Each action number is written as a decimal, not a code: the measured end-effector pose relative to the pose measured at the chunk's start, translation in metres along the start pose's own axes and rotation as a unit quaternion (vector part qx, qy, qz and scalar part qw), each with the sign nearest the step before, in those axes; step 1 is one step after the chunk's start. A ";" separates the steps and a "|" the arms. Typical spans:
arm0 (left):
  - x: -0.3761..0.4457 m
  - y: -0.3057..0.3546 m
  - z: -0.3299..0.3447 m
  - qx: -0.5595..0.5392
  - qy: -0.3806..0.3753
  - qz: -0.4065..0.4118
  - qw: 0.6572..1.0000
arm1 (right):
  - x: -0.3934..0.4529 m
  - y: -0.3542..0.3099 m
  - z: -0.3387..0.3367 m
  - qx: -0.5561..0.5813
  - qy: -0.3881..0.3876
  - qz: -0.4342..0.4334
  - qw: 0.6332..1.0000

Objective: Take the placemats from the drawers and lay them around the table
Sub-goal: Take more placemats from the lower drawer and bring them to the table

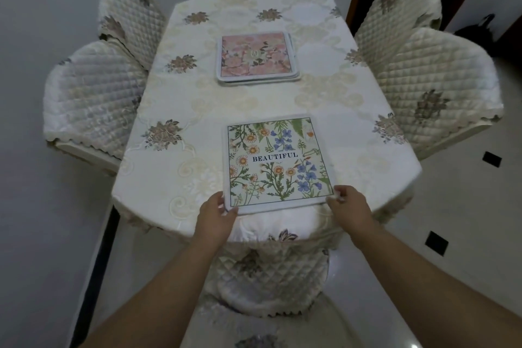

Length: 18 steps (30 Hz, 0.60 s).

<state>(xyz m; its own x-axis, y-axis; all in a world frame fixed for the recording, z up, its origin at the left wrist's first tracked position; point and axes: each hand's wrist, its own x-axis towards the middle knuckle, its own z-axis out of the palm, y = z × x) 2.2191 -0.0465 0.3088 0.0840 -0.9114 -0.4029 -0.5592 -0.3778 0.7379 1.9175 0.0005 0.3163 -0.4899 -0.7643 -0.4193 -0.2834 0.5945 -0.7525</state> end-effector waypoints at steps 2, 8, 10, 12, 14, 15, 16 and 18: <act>0.006 0.001 0.001 -0.001 0.015 -0.022 1.000 | 0.005 -0.001 0.005 0.057 0.020 0.045 0.997; 0.017 -0.002 -0.001 0.060 0.031 -0.024 0.997 | 0.004 0.010 0.010 0.041 0.049 0.061 0.996; 0.014 -0.007 -0.001 0.080 0.037 -0.006 0.996 | 0.002 0.016 0.011 0.014 0.036 0.045 0.998; 0.015 -0.013 0.002 0.087 0.040 0.006 0.995 | 0.005 0.017 0.009 -0.034 0.039 0.011 0.999; 0.016 -0.014 0.002 0.077 0.044 0.009 0.996 | 0.008 0.013 0.008 -0.092 0.048 -0.009 0.995; 0.016 -0.014 0.003 0.069 0.047 0.009 0.996 | 0.008 0.011 0.009 -0.148 0.058 -0.013 0.987; 0.015 -0.013 0.004 0.069 0.058 0.016 0.996 | 0.005 0.009 0.010 -0.208 0.075 -0.027 0.975; 0.008 -0.012 0.011 0.148 0.113 0.077 0.979 | -0.002 0.005 0.020 -0.280 0.110 -0.114 0.947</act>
<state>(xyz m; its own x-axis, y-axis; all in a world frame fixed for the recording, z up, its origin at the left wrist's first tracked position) 2.2171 -0.0476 0.2904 0.1416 -0.9795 -0.1431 -0.7915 -0.1988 0.5779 1.9335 0.0001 0.3028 -0.5063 -0.8545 -0.1164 -0.7646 0.5072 -0.3976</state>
